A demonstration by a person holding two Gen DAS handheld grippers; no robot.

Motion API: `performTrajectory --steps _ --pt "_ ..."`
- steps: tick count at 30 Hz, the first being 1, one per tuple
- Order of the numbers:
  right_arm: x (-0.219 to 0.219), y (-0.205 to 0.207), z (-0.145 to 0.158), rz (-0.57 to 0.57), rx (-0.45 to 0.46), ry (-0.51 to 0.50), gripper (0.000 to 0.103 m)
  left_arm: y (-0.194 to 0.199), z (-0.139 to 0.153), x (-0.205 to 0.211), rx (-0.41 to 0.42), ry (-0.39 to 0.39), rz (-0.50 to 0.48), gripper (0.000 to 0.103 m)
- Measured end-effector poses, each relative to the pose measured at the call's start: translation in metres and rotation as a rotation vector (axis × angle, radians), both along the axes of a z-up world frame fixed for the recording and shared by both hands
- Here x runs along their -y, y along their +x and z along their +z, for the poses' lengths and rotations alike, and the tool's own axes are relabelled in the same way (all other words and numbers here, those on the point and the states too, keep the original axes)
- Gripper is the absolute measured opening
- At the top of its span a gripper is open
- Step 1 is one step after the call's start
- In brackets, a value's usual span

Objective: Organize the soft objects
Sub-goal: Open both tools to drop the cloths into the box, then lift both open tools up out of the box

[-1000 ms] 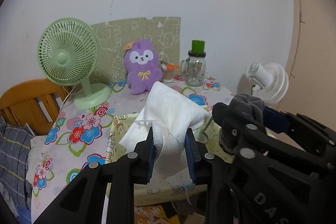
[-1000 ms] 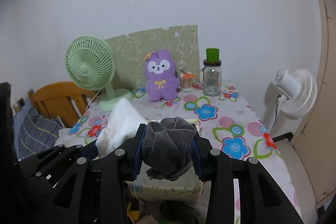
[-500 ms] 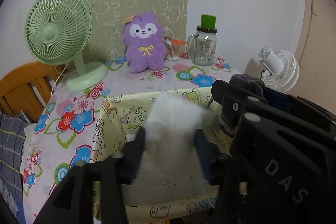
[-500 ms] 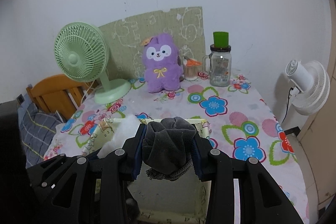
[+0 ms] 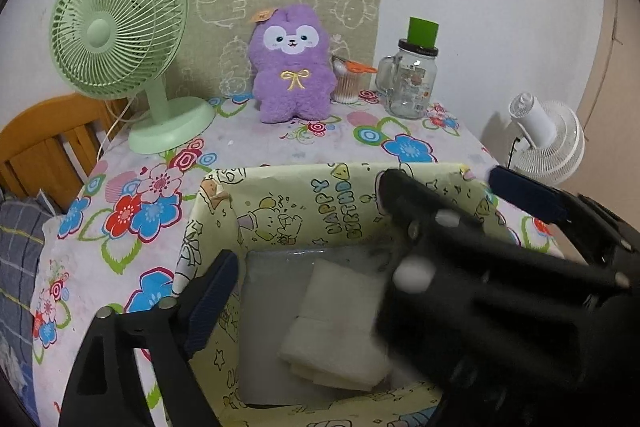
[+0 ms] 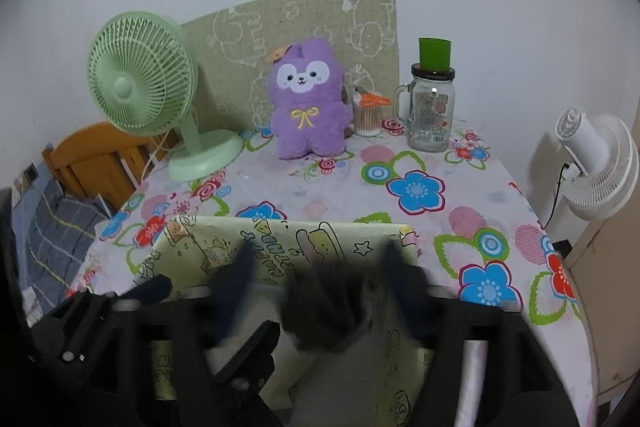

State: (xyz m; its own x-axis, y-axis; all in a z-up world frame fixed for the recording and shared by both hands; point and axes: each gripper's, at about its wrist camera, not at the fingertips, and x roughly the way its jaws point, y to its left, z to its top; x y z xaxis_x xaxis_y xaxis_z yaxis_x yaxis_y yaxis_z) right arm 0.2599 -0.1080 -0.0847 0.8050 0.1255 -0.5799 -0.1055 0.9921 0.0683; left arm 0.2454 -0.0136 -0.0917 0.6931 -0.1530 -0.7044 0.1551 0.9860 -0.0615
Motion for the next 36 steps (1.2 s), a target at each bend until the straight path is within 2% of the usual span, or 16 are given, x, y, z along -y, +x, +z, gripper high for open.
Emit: performTrajectory --steps 3,15,36 --pt "-0.003 -0.003 0.003 0.000 0.027 -0.028 0.088 -0.001 0.004 -0.003 0.021 0.003 0.032 0.100" --pt "0.000 -0.027 0.024 -0.019 0.070 -0.012 0.091 -0.020 0.026 -0.002 0.088 0.000 0.027 0.101" --pt "0.008 -0.104 0.065 -0.050 0.175 0.006 0.093 -0.089 0.069 0.001 0.222 0.019 0.043 0.101"
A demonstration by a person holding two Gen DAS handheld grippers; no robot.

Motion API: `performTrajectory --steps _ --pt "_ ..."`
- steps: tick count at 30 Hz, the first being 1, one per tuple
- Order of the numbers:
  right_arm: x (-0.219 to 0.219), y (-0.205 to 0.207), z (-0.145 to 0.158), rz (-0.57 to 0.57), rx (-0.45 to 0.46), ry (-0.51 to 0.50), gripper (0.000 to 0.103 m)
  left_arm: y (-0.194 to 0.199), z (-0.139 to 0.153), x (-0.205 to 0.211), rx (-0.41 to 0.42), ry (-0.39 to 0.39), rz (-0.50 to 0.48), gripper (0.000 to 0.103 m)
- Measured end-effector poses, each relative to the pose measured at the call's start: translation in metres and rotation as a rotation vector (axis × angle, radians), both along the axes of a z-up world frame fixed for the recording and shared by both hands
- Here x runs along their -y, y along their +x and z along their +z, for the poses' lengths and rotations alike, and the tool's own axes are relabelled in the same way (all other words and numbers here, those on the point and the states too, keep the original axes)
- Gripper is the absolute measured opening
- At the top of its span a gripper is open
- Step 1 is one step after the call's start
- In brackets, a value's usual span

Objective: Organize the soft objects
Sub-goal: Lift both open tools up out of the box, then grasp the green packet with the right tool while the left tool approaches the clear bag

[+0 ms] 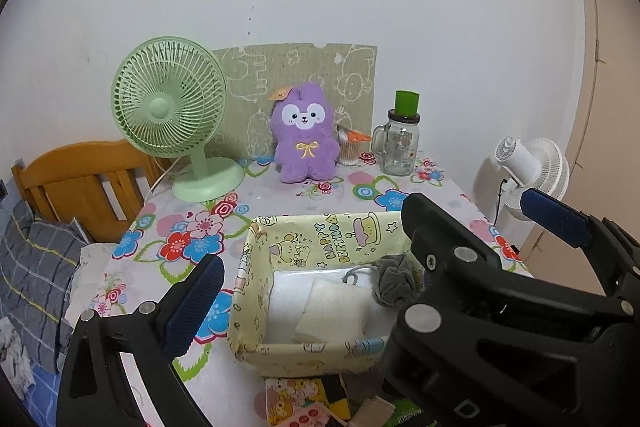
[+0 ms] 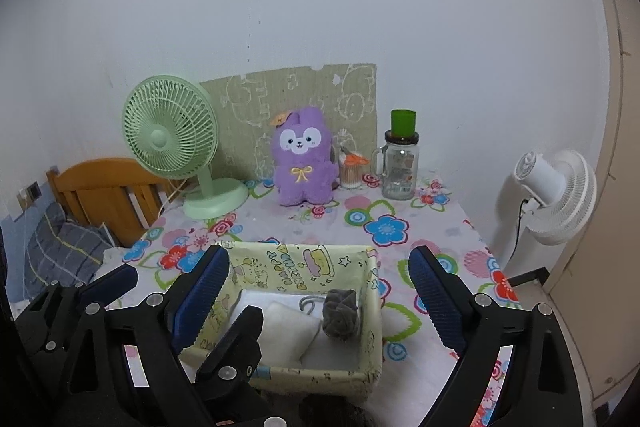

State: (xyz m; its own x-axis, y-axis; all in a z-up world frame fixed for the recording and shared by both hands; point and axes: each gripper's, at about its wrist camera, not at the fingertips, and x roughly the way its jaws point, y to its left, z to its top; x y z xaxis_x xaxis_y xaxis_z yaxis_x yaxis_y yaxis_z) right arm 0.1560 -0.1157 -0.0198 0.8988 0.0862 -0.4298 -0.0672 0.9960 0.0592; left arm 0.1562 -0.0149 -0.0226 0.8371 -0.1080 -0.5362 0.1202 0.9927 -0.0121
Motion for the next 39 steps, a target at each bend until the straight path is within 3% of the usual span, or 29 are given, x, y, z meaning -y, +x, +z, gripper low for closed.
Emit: performTrajectory --steps 18,39 --pt "0.001 -0.069 0.013 -0.014 0.048 -0.003 0.094 -0.065 0.012 0.002 0.063 -0.011 -0.027 0.100" --pt "0.005 -0.107 -0.030 -0.009 -0.003 0.014 0.094 -0.103 -0.027 0.009 0.041 -0.004 -0.059 0.098"
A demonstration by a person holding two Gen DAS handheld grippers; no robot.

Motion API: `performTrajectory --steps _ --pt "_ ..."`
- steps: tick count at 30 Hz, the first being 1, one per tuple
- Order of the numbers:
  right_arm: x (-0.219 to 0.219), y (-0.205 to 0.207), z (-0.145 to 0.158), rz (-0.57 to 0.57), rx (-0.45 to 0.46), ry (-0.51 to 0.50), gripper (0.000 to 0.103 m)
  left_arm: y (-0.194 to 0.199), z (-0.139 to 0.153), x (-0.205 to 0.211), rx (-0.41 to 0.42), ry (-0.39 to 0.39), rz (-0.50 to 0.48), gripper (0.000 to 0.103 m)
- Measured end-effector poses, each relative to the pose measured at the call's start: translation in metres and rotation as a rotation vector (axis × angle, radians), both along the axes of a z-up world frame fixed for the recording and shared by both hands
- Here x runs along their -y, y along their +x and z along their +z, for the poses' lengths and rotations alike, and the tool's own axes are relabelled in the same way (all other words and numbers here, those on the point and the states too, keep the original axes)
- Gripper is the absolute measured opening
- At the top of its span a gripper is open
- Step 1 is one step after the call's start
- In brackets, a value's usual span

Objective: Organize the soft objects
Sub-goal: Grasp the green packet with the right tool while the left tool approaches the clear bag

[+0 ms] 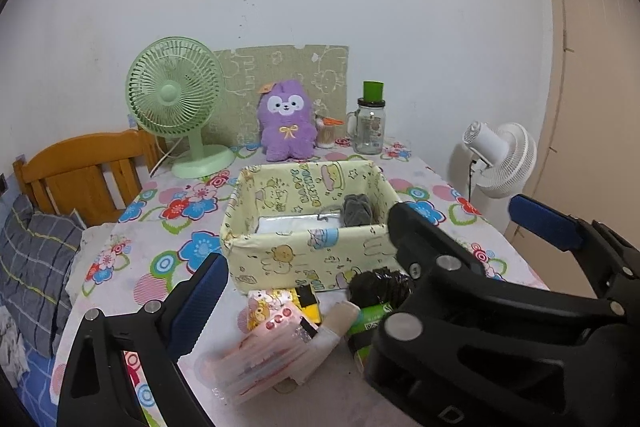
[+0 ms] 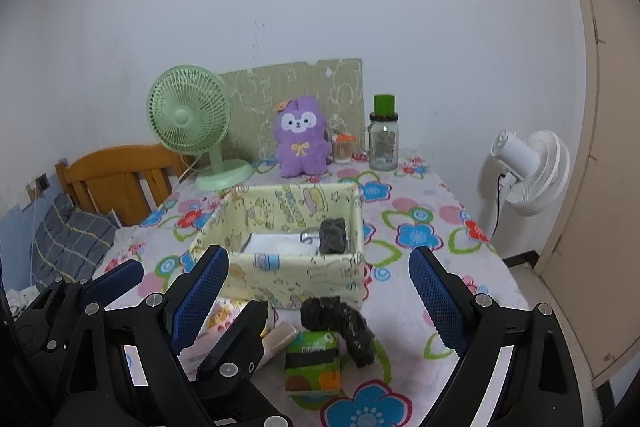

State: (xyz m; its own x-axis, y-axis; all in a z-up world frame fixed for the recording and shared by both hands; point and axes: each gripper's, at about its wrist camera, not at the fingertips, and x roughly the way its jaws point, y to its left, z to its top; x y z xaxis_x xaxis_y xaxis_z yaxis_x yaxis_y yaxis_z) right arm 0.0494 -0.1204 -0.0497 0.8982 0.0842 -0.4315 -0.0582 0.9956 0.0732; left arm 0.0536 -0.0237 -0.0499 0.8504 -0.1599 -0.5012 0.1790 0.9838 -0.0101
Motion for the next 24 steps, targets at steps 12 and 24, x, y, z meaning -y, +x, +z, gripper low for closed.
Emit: performTrajectory --steps 12,24 --pt "-0.013 0.015 -0.046 0.024 -0.035 -0.044 0.094 0.009 -0.046 -0.010 -0.060 0.027 0.008 0.098" --pt "-0.019 0.031 -0.090 0.027 -0.106 -0.040 0.094 0.024 -0.089 -0.016 -0.152 0.028 0.013 0.098"
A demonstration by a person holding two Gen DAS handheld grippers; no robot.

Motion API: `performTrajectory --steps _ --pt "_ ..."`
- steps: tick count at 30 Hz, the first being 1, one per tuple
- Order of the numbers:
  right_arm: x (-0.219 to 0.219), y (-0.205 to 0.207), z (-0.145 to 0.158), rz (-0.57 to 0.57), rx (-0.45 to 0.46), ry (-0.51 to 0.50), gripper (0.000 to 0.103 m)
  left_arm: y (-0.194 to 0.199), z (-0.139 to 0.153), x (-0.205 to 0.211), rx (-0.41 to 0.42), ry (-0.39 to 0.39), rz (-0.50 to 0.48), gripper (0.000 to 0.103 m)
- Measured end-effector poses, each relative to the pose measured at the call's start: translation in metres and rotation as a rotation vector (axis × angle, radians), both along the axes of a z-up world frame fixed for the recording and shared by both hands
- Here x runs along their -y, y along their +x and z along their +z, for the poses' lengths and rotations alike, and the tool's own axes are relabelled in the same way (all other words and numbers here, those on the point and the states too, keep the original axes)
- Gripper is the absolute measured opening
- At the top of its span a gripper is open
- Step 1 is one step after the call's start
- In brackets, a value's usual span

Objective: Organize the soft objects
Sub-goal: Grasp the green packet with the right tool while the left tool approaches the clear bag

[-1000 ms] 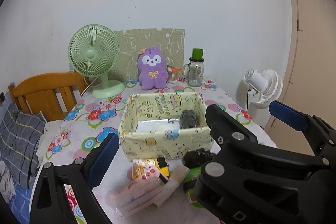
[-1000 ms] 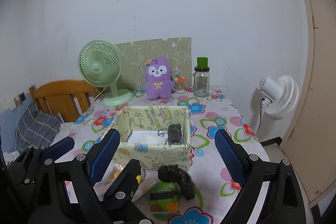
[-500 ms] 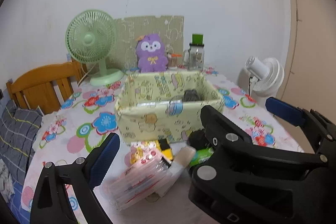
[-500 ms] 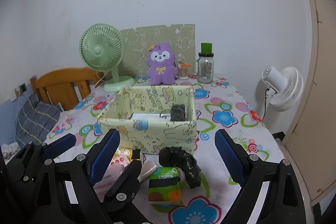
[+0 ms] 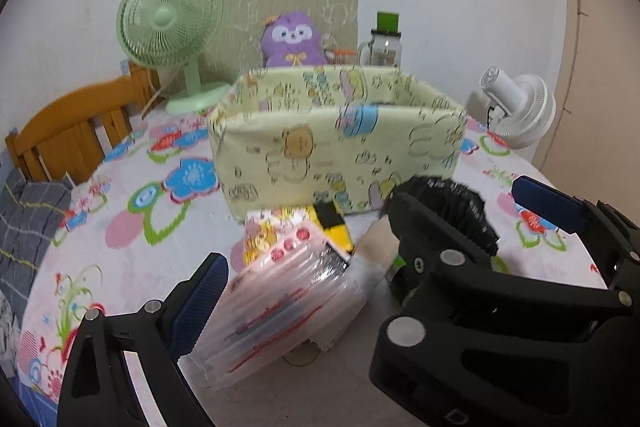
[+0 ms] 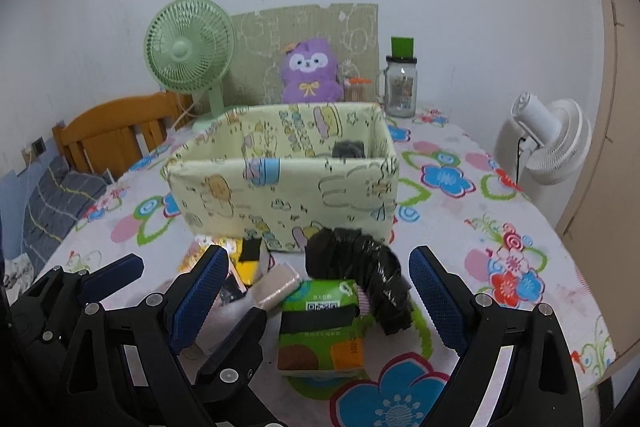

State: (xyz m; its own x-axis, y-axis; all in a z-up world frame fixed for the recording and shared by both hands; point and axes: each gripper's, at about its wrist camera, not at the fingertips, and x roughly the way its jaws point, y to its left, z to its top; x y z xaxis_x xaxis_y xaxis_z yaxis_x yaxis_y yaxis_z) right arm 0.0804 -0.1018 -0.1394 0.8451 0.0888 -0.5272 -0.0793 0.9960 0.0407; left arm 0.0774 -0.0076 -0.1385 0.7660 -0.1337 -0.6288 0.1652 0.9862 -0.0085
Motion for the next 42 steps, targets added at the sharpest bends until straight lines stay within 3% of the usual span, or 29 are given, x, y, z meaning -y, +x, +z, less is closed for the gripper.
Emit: performTrajectory --steps 5,11,20,22,25,34,42 --pt "-0.005 0.006 -0.012 0.015 -0.034 0.001 0.094 0.005 -0.012 -0.007 -0.026 -0.005 0.021 0.098" --pt "-0.011 0.013 -0.023 0.019 -0.068 -0.010 0.094 0.012 -0.024 -0.017 -0.074 -0.007 0.038 0.085" --pt "-0.010 0.021 -0.025 0.001 -0.077 -0.001 0.094 0.012 -0.019 -0.017 -0.053 -0.028 0.001 0.056" --pt "-0.009 0.022 -0.025 -0.008 -0.076 0.002 0.094 0.011 -0.018 -0.017 -0.049 -0.036 0.001 0.046" --pt "-0.006 0.021 -0.024 -0.013 -0.076 0.008 0.094 0.008 -0.017 -0.015 -0.044 -0.046 0.004 0.039" --pt "0.001 0.014 -0.025 -0.015 -0.079 0.008 0.094 -0.002 -0.016 -0.004 -0.037 -0.043 0.007 0.026" --pt "0.009 0.019 -0.037 -0.021 -0.135 0.014 0.094 -0.004 -0.022 0.005 -0.029 -0.018 0.029 0.025"
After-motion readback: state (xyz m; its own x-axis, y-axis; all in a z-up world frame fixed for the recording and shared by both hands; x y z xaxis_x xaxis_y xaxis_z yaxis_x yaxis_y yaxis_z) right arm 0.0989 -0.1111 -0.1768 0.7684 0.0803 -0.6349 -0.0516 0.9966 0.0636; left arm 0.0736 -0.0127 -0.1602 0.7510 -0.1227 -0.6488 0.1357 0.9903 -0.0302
